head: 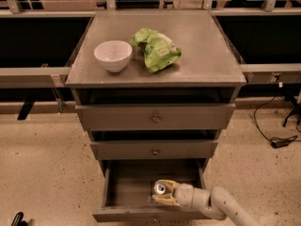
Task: Pick redbull can from bottom drawer and place on counter
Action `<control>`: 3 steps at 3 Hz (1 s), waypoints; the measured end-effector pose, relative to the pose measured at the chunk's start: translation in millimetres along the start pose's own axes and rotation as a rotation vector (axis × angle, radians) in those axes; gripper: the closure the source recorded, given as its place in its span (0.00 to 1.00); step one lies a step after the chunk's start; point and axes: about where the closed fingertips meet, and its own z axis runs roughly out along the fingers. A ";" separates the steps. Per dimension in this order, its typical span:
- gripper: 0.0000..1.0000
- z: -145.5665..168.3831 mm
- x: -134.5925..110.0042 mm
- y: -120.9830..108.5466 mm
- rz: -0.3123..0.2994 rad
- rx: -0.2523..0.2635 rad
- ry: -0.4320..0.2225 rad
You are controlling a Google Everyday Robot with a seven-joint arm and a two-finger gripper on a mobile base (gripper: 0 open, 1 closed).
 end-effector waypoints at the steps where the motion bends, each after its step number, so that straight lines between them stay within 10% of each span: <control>1: 1.00 -12.7 -8.6 12.4 -0.015 -0.032 0.071; 3: 1.00 -57.2 -113.2 28.7 -0.027 -0.085 0.147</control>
Offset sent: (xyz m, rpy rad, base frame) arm -0.0529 -0.0368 0.1013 -0.1445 0.0766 0.1617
